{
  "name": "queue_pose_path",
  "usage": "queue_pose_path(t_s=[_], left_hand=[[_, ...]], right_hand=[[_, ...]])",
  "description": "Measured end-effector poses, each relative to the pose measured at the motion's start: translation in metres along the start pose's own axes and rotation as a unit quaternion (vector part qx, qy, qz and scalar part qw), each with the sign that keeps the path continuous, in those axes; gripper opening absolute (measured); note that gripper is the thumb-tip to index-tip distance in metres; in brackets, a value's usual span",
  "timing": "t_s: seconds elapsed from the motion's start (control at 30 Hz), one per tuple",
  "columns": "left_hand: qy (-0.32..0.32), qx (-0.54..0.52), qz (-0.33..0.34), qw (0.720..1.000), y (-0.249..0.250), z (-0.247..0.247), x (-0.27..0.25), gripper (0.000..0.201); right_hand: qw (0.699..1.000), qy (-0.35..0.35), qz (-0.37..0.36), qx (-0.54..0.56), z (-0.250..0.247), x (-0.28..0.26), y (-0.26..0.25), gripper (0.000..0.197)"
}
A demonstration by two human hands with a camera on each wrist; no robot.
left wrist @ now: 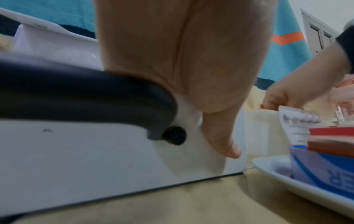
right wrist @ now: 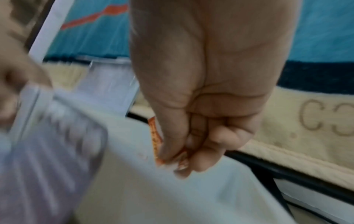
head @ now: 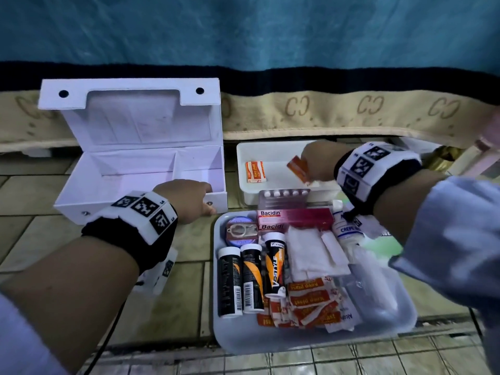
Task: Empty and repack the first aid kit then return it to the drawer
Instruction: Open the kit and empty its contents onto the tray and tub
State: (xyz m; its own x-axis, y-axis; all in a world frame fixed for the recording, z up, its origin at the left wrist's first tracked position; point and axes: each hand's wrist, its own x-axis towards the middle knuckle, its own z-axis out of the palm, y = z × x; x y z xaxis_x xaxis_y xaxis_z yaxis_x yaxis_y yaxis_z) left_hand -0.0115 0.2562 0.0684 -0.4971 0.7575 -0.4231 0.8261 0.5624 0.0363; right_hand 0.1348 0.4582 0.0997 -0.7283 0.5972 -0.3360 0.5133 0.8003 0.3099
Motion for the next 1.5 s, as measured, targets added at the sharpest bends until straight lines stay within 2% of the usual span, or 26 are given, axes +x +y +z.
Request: queue_pose_path(t_s=[0.07,0.1,0.23,0.27,0.4,0.57,0.73,0.83,0.93,1.0,1.07,1.13,1.27,1.37,1.5], left_hand=[[-0.002,0.002,0.002,1.0,0.0,0.0,0.0,0.045],[-0.002,0.002,0.003,1.0,-0.001,0.0,0.0,0.045],[-0.001,0.002,0.007,1.0,0.001,-0.001,0.0,0.045],[-0.002,0.003,0.007,1.0,0.001,0.0,0.001,0.046],[-0.004,0.006,0.007,1.0,0.0,0.001,0.003,0.047],[-0.002,0.004,0.011,1.0,0.0,0.001,0.003,0.048],[0.0,0.007,0.008,1.0,0.0,0.001,0.002,0.048],[0.001,0.006,0.007,1.0,0.0,0.001,0.001,0.047],[0.002,0.005,0.007,1.0,0.0,0.001,0.0,0.046],[0.004,0.003,0.004,1.0,0.0,0.001,0.0,0.045],[0.003,0.002,0.002,1.0,0.001,0.0,-0.001,0.046],[0.002,0.0,0.002,1.0,0.001,-0.001,-0.002,0.046],[0.004,-0.004,0.009,1.0,0.0,0.0,-0.002,0.046],[0.004,-0.009,0.01,1.0,-0.001,0.001,-0.002,0.046],[0.01,-0.011,0.011,1.0,-0.002,0.001,-0.002,0.045]], right_hand=[[0.998,0.014,0.009,0.054,-0.016,-0.015,0.004,0.015],[0.997,0.028,-0.01,0.067,-0.025,-0.026,0.006,0.006],[0.986,0.082,-0.093,0.11,-0.043,-0.082,0.013,0.012],[0.982,0.069,-0.118,0.131,-0.043,-0.097,0.012,0.011],[0.962,-0.065,-0.171,0.202,-0.016,-0.142,-0.004,0.015],[0.961,-0.063,-0.191,0.188,0.029,-0.147,-0.021,0.014],[0.979,0.018,-0.184,0.09,0.04,-0.148,-0.025,0.014],[0.98,0.043,-0.179,0.08,0.022,-0.149,-0.023,0.026],[0.982,0.084,-0.14,0.093,-0.008,-0.132,-0.014,0.035],[0.977,0.145,-0.109,0.112,-0.029,-0.112,-0.007,0.031],[0.973,0.182,-0.094,0.106,-0.044,-0.085,-0.005,0.018],[0.98,0.161,-0.106,0.056,-0.05,-0.055,-0.01,0.012],[0.98,-0.001,-0.199,0.0,-0.041,-0.004,-0.024,0.036],[0.966,-0.102,-0.23,-0.062,-0.029,0.019,-0.032,0.049],[0.96,-0.133,-0.23,-0.091,-0.022,0.031,-0.038,0.05]])
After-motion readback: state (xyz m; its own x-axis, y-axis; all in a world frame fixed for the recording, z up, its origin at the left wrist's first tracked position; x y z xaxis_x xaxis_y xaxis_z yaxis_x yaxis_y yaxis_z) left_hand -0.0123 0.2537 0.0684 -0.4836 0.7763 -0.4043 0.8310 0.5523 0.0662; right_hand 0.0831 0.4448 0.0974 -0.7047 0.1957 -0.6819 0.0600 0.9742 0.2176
